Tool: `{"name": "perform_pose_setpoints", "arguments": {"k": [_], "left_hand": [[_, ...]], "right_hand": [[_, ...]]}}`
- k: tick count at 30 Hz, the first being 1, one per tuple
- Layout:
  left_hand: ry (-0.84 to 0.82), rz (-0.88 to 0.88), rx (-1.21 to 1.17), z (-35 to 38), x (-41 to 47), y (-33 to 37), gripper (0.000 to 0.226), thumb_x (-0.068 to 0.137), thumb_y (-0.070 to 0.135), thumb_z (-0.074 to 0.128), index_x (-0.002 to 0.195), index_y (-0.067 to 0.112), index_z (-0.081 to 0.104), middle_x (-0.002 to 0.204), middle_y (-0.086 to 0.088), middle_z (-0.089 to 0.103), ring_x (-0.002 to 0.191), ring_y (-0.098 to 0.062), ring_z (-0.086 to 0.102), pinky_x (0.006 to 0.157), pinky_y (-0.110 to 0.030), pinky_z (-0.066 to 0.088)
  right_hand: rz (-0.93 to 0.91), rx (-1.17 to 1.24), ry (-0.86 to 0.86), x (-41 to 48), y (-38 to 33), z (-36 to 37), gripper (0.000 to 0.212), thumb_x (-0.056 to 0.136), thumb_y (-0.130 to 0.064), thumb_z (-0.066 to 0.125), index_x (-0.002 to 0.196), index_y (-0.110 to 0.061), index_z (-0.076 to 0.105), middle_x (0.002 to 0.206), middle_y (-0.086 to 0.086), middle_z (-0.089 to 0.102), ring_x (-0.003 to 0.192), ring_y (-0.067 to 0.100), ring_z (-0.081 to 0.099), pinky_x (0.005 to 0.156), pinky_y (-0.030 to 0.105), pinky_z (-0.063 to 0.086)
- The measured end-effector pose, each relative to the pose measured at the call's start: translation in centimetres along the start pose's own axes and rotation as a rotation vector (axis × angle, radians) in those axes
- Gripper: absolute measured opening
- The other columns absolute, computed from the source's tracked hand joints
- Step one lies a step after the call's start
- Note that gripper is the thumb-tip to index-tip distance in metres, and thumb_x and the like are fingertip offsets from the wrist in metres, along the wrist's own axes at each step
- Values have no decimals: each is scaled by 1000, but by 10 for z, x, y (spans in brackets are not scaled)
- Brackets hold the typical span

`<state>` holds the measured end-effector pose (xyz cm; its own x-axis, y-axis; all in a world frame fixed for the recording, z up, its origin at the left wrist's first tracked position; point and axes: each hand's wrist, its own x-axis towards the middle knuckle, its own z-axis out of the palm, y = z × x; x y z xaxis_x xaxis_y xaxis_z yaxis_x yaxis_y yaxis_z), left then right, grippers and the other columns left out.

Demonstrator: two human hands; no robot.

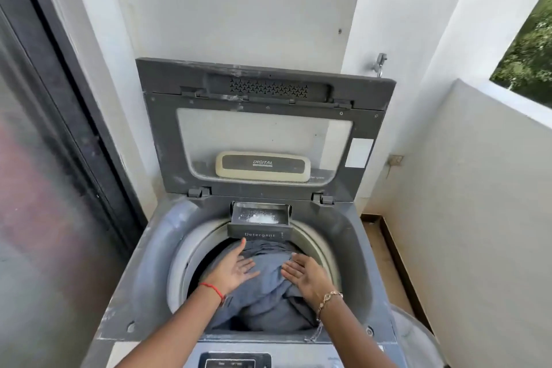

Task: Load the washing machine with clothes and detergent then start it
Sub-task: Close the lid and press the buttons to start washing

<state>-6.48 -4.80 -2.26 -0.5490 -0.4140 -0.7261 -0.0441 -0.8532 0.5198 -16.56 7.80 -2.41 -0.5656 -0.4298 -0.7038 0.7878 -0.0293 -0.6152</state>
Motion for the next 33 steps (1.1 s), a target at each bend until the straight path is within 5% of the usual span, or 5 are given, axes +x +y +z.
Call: {"name": "perform_pose_setpoints", "arguments": {"k": [4, 8, 24, 30, 33], "left_hand": [[-6, 60, -86, 19, 7, 10, 73, 94, 25, 52, 146, -6, 11, 152, -26, 19, 141, -36, 22, 111, -55, 27], [11, 92, -134, 28, 22, 23, 68, 94, 25, 53, 145, -3, 20, 150, -29, 18, 141, -38, 21, 110, -55, 28], [191, 239, 11, 31, 63, 33, 45, 100, 27, 40, 141, 10, 33, 81, 25, 28, 102, -5, 42, 103, -13, 36], [242, 195, -73, 38, 60, 39, 8, 93, 6, 54, 88, 11, 52, 118, -17, 48, 123, -29, 49, 43, -15, 52], [229, 166, -309, 44, 63, 43, 20, 88, 11, 63, 84, 12, 43, 124, -15, 57, 125, -37, 50, 38, -19, 48]], "right_hand": [[-9, -41, -12, 14, -11, 12, 18, 91, -5, 54, 105, 6, 54, 125, 32, 48, 125, 43, 44, 89, 42, 47], [-22, -50, -12, 35, -19, 25, 25, 88, -8, 60, 108, 3, 51, 139, 32, 36, 128, 40, 41, 70, 36, 49], [-8, 74, 230, 87, -31, 62, 15, 79, -1, 69, 76, 3, 54, 111, 18, 59, 67, 26, 55, 53, 28, 49], [-38, 169, 220, 85, -28, 69, 47, 75, -5, 74, 115, 8, 53, 115, 20, 57, 94, 31, 62, 82, 34, 54], [-50, 200, 219, 90, -31, 70, 40, 78, -7, 73, 107, 13, 54, 104, 22, 59, 96, 33, 61, 57, 19, 56]]}}
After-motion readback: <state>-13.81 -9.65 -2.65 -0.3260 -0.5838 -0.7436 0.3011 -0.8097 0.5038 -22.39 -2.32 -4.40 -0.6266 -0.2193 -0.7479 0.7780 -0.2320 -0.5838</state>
